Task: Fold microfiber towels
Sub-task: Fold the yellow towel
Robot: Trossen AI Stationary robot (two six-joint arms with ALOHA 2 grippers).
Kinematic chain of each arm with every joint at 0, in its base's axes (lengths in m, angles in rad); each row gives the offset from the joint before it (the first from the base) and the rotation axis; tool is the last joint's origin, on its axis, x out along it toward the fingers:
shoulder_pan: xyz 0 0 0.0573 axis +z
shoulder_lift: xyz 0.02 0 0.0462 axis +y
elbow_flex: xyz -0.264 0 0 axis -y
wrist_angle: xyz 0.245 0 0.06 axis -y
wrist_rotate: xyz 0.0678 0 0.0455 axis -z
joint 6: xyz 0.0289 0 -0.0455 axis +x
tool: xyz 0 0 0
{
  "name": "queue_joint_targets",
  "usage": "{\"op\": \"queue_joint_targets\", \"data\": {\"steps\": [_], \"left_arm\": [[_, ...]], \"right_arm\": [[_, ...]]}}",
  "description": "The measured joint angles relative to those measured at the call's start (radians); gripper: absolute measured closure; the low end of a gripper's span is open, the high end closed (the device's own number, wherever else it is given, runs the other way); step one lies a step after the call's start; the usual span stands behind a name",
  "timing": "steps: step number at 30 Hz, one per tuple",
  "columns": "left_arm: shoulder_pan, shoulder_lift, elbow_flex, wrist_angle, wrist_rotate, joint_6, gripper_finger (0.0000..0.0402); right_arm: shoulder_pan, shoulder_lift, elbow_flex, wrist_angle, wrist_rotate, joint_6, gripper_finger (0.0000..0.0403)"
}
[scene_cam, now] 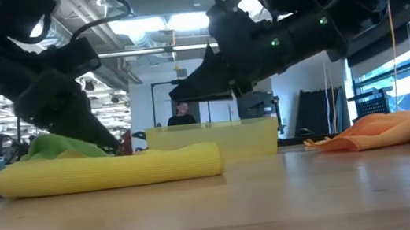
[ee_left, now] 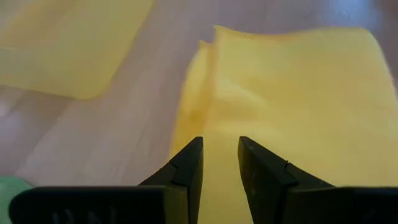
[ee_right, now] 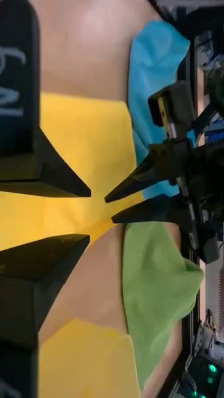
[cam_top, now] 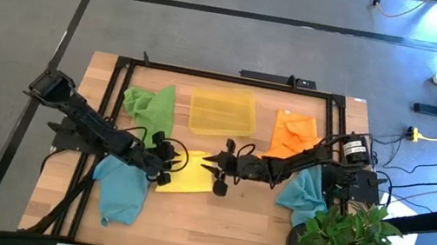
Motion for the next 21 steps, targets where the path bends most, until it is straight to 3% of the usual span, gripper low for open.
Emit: {"op": "queue_joint_targets", "data": {"steps": [9,13,21], "left_arm": [[0.063,0.106,0.0,0.237,0.042,0.1,0.0309],[0.094,0.18,0.0,0.279,0.047,0.155,0.0309],[0.159,0.279,0.003,0.315,0.057,0.088,0.0309]], "right_arm": [[-0.034,0.0,0.0,-0.044,-0.005,-0.005,0.0295],[-0.033,0.001,0.0,-0.058,-0.079,-0.001,0.0295],[-0.029,0.001,0.0,-0.079,-0.078,0.02,0.0295]]}}
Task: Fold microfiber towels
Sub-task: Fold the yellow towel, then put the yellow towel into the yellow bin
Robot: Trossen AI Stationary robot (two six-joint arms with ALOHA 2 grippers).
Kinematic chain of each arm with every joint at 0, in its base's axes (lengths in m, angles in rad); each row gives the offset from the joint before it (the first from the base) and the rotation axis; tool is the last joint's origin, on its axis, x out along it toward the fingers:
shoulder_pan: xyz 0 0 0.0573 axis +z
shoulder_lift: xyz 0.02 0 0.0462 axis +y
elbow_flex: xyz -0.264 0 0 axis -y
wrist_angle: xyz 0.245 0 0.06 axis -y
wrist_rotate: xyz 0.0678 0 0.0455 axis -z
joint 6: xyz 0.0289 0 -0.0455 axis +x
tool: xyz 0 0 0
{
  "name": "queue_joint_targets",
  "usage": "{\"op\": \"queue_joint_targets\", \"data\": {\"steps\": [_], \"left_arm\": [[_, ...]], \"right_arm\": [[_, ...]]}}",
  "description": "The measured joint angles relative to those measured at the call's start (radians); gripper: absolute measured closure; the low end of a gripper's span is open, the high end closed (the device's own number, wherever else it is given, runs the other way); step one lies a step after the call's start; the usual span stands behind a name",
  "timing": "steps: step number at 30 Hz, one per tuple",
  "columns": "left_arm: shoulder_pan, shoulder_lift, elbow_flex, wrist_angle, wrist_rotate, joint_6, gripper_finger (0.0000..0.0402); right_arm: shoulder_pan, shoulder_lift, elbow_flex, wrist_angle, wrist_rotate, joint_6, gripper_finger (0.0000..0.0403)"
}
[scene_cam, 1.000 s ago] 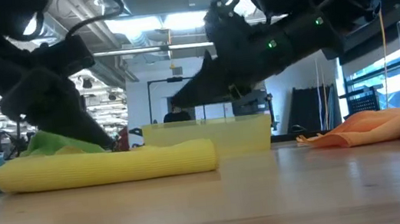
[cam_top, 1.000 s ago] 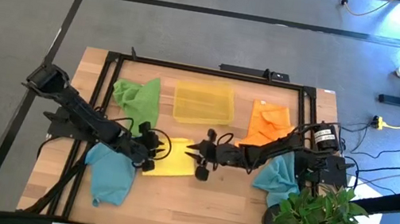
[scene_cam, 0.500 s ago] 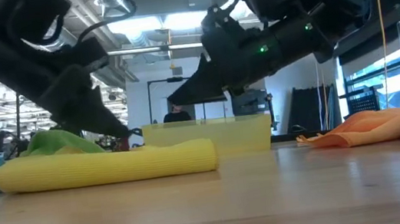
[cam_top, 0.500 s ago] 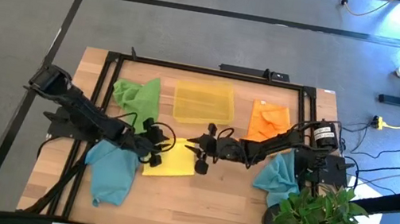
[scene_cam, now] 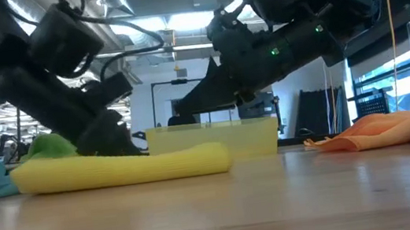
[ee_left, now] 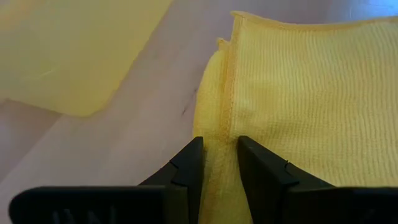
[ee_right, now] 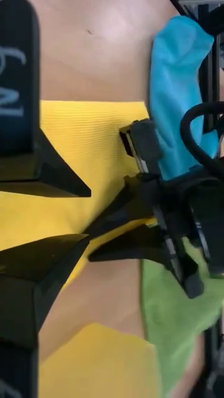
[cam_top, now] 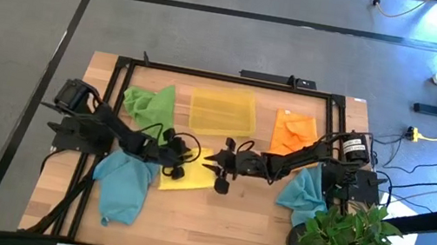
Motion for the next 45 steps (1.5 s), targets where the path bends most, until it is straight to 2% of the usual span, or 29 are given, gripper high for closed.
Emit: {"op": "queue_joint_targets", "data": {"steps": [5,8,11,14,18,23,27,31,35,40,43,45], "left_arm": [[0.006,-0.038,-0.005,-0.005,0.006,0.059,0.0309],[-0.001,-0.1,0.004,0.03,0.0,0.103,0.0309],[-0.02,-0.151,0.007,0.028,-0.002,0.138,0.0309],[-0.044,-0.189,0.009,0.023,-0.003,0.17,0.0309],[-0.089,-0.225,0.009,-0.062,-0.007,0.183,0.0309],[-0.101,-0.241,0.008,-0.115,-0.021,0.151,0.0309],[-0.078,-0.241,0.009,-0.097,-0.05,0.146,0.0309],[-0.052,-0.241,0.009,-0.112,-0.051,0.063,0.0309],[-0.051,-0.241,0.01,-0.157,0.025,-0.026,0.0309],[-0.089,-0.276,0.037,-0.191,0.131,-0.062,0.0309],[-0.124,-0.31,0.055,-0.229,0.088,-0.057,0.0309],[-0.138,-0.32,0.057,-0.231,0.04,-0.054,0.0309]], "right_arm": [[0.0,0.0,0.0,-0.07,0.009,0.007,0.0295],[0.003,0.0,0.0,-0.086,0.047,0.031,0.0295],[0.015,-0.001,0.0,-0.082,0.034,0.059,0.0296],[0.038,-0.008,0.0,-0.085,0.04,0.038,0.0308],[0.047,-0.023,0.0,-0.098,0.054,0.028,0.0328],[0.038,-0.024,0.0,-0.104,0.092,0.035,0.0347],[0.027,-0.031,0.0,-0.131,0.115,0.031,0.0349],[0.025,-0.057,-0.001,-0.177,0.162,0.026,0.035],[0.027,-0.096,0.0,-0.226,0.176,0.016,0.035],[0.044,-0.119,0.0,-0.285,0.213,0.004,0.035],[0.046,-0.119,0.0,-0.309,0.243,0.003,0.035],[0.045,-0.119,0.0,-0.323,0.324,0.017,0.035]]}}
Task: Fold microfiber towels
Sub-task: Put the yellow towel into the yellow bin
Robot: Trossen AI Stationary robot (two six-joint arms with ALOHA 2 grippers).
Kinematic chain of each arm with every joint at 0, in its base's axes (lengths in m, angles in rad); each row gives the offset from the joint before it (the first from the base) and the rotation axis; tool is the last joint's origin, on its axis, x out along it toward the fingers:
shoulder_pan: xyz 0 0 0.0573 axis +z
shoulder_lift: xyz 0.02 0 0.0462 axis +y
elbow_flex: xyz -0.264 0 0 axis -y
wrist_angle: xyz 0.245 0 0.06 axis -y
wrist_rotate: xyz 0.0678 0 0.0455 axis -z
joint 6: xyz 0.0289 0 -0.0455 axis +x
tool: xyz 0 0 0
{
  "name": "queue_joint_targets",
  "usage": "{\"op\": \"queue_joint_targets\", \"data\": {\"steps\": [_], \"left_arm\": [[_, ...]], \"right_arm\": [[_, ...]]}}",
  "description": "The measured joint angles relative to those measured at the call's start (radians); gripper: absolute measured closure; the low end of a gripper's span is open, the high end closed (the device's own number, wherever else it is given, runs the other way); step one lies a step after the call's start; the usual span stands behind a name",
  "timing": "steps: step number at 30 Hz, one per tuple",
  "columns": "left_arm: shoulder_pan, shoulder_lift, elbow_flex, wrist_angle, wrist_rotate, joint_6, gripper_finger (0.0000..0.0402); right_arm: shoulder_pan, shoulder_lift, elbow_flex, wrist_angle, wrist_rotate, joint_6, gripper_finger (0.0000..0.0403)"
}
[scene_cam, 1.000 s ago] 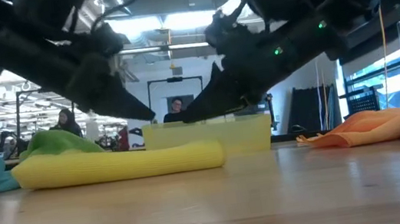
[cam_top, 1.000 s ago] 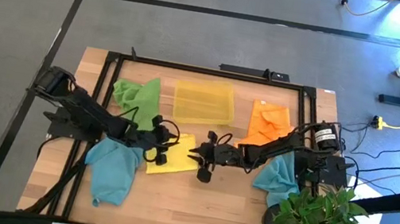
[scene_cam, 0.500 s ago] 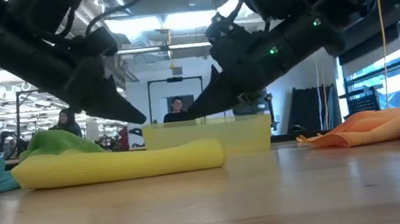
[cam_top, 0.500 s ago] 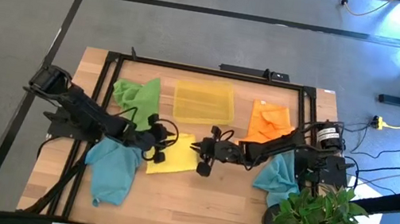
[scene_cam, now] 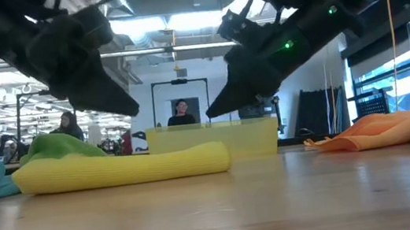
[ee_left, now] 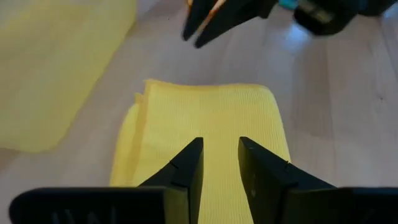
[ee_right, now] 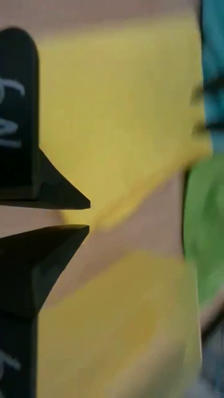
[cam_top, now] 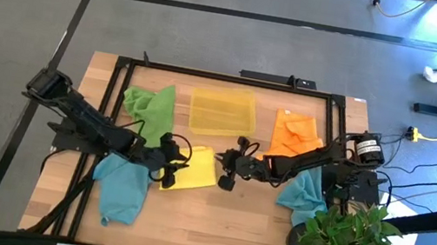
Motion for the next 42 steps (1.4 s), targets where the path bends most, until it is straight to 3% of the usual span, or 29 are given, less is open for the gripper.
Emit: {"op": "queue_joint_targets", "data": {"steps": [3,9,14,24,30,35,42], "left_arm": [[-0.007,-0.004,0.0,-0.005,-0.033,0.0,0.0309],[-0.006,-0.004,0.0,-0.099,-0.013,-0.055,0.0309],[-0.019,-0.004,0.048,-0.108,0.109,-0.132,0.0309],[-0.165,-0.004,0.173,-0.131,-0.114,0.057,0.031],[-0.225,-0.004,0.181,-0.13,-0.107,0.201,0.031],[-0.267,-0.004,0.181,-0.105,-0.096,0.234,0.031],[-0.286,-0.004,0.181,-0.126,-0.027,0.237,0.0305]], "right_arm": [[-0.003,0.0,0.0,-0.037,0.093,0.014,0.035],[-0.027,0.0,0.0,-0.1,0.096,0.012,0.035],[-0.041,0.0,0.0,-0.133,0.097,0.015,0.035],[0.038,0.0,0.042,-0.042,0.06,-0.146,0.035],[0.057,0.0,0.056,-0.063,0.071,-0.168,0.035],[0.1,0.0,0.056,-0.102,0.07,-0.2,0.035],[0.16,0.0,0.056,-0.041,-0.126,-0.274,0.0328]]}}
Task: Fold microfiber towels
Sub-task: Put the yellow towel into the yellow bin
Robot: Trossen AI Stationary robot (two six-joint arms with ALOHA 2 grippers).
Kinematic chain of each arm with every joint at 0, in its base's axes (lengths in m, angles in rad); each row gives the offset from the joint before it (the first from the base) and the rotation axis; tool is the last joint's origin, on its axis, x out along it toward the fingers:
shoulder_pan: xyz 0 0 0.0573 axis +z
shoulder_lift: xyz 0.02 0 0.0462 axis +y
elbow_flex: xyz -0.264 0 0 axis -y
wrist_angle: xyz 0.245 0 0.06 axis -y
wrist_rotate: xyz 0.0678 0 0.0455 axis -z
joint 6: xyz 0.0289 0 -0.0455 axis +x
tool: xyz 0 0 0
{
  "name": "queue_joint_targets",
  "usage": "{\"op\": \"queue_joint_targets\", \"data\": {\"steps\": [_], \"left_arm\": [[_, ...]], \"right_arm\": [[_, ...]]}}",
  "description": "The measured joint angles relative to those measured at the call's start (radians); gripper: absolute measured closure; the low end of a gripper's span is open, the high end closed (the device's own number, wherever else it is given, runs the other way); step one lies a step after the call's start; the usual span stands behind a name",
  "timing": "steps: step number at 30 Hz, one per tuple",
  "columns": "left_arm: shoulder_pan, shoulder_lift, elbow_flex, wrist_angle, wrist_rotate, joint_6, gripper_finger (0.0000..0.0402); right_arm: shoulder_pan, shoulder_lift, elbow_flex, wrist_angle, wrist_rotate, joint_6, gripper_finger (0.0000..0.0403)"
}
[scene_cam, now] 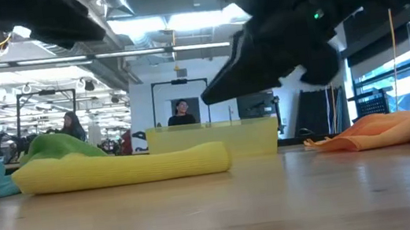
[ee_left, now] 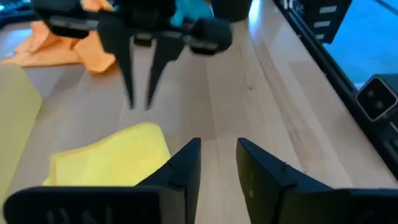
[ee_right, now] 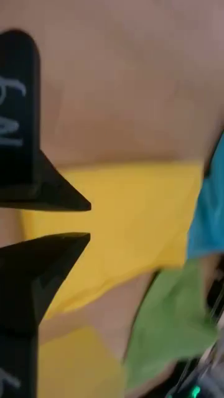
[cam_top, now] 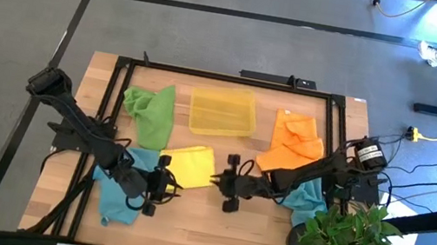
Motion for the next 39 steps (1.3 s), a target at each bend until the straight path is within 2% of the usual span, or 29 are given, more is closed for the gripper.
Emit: {"op": "queue_joint_targets", "data": {"steps": [4,9,13,16,21,28,34,39], "left_arm": [[0.0,0.0,0.0,-0.042,0.013,0.0,0.0281],[0.0,0.017,0.0,-0.078,0.049,-0.007,0.0231],[0.0,0.045,0.0,-0.137,0.014,-0.034,0.0202],[-0.005,0.052,-0.002,-0.221,0.009,-0.061,0.0198],[-0.029,0.059,-0.001,-0.23,0.008,-0.057,0.0198],[-0.033,0.125,-0.002,-0.316,0.002,-0.174,0.0199],[-0.032,0.164,-0.002,-0.275,-0.05,-0.159,0.0192],[-0.019,0.161,0.005,-0.285,-0.018,-0.143,0.0165]], "right_arm": [[0.012,0.0,0.0,0.004,-0.035,-0.006,0.0272],[0.011,0.023,0.0,0.018,-0.033,-0.065,0.0195],[0.011,0.068,0.0,0.031,-0.033,-0.109,0.0163],[0.012,0.093,0.0,0.028,-0.033,-0.131,0.0156],[0.013,0.1,0.0,0.032,-0.033,-0.134,0.0156],[0.013,0.1,0.0,0.037,-0.072,-0.133,0.0156],[0.012,0.1,0.0,0.046,-0.084,-0.159,0.0156],[0.004,0.1,0.0,0.051,-0.085,-0.162,0.0156]]}}
